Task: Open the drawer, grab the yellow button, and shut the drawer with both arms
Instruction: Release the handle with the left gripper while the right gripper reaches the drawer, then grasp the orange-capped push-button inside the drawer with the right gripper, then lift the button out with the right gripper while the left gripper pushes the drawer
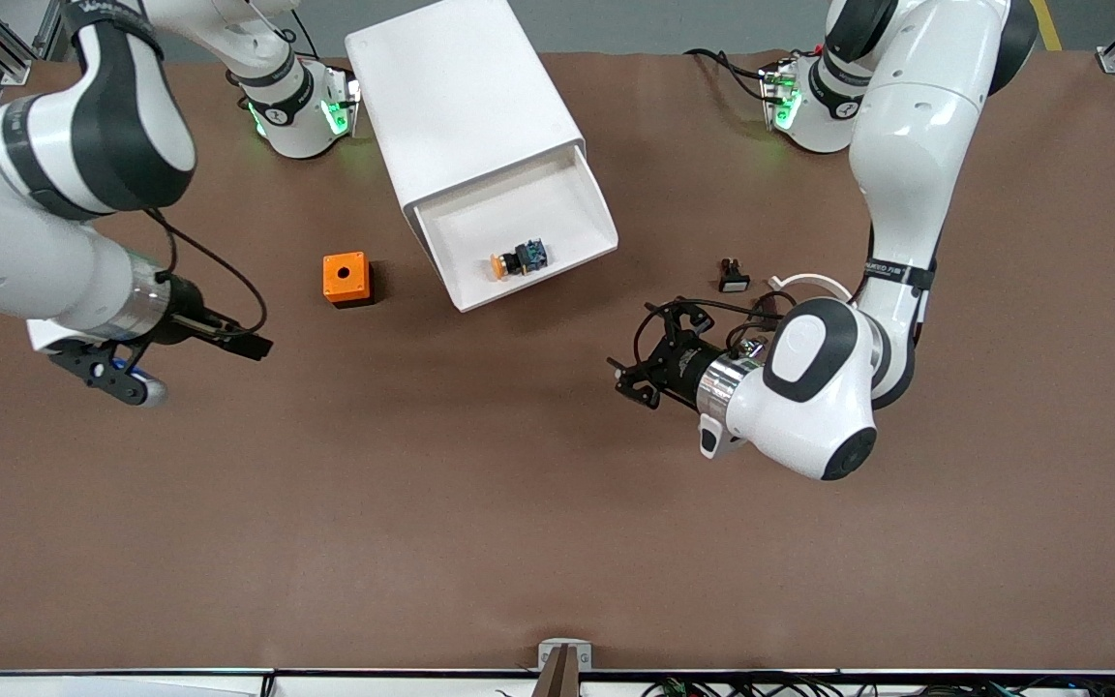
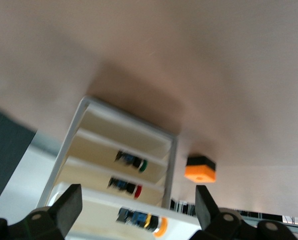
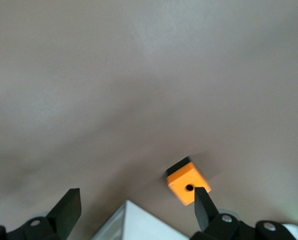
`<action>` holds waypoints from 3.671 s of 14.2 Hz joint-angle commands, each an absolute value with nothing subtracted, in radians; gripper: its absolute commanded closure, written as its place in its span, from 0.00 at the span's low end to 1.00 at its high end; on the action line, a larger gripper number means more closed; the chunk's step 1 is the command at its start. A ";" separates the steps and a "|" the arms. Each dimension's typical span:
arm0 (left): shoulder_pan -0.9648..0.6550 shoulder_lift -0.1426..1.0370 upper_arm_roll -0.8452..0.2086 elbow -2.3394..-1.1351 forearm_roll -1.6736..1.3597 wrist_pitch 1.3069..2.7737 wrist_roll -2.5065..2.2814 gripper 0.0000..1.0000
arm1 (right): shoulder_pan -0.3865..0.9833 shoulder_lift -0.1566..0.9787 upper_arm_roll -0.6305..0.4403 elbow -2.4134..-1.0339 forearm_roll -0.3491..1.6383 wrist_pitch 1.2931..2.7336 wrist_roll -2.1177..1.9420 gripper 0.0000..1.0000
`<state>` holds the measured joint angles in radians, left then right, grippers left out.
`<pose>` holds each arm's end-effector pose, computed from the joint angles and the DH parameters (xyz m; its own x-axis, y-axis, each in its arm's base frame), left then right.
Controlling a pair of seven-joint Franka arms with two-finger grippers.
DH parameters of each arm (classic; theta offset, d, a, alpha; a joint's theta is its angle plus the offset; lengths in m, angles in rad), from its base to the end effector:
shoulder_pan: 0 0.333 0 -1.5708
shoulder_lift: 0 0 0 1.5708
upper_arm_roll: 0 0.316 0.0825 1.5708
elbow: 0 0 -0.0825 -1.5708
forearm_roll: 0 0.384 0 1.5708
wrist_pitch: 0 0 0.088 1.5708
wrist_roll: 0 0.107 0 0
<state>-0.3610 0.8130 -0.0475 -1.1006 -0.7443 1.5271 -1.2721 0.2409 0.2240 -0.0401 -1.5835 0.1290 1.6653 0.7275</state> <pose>0.6423 -0.3479 0.3372 0.3088 0.5963 -0.7410 0.7869 -0.5977 -0.1530 0.6001 0.1371 0.4953 0.8389 -0.5125 -0.1835 -0.5201 -0.8541 0.0078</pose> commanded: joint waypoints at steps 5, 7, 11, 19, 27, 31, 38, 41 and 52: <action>-0.439 0.742 -0.031 -1.106 -0.499 1.784 -1.219 0.01 | 0.409 0.209 -0.046 -1.580 0.198 1.689 1.115 0.00; -0.457 0.742 -0.031 -1.106 -0.451 1.819 -1.220 0.01 | 0.463 0.209 -0.046 -1.582 0.198 1.707 1.219 0.00; -0.476 0.736 -0.034 -1.106 -0.393 1.822 -1.220 0.01 | 0.616 0.213 -0.046 -1.591 0.196 1.776 1.475 0.00; -0.515 0.690 -0.031 -1.109 -0.230 1.875 -1.218 0.01 | 0.781 0.207 -0.049 -1.791 0.184 2.034 1.693 0.00; -0.537 0.680 -0.037 -1.111 -0.134 1.876 -1.215 0.01 | 0.830 0.216 -0.049 -1.861 0.160 2.129 1.759 0.14; -0.566 0.680 -0.037 -1.117 -0.069 1.878 -1.219 0.01 | 0.830 0.216 -0.048 -1.861 0.137 2.131 1.759 0.66; -0.617 0.680 -0.043 -1.132 0.000 1.870 -1.271 0.01 | 0.801 0.213 -0.054 -1.809 0.132 2.112 1.711 0.99; -0.632 0.680 -0.044 -1.146 0.000 1.868 -1.302 0.01 | 0.734 0.206 -0.054 -1.761 0.133 2.073 1.600 1.00; -0.667 0.687 -0.156 -1.180 -0.014 1.850 -1.301 0.01 | 0.225 0.196 -0.055 -1.660 0.141 1.821 0.608 0.99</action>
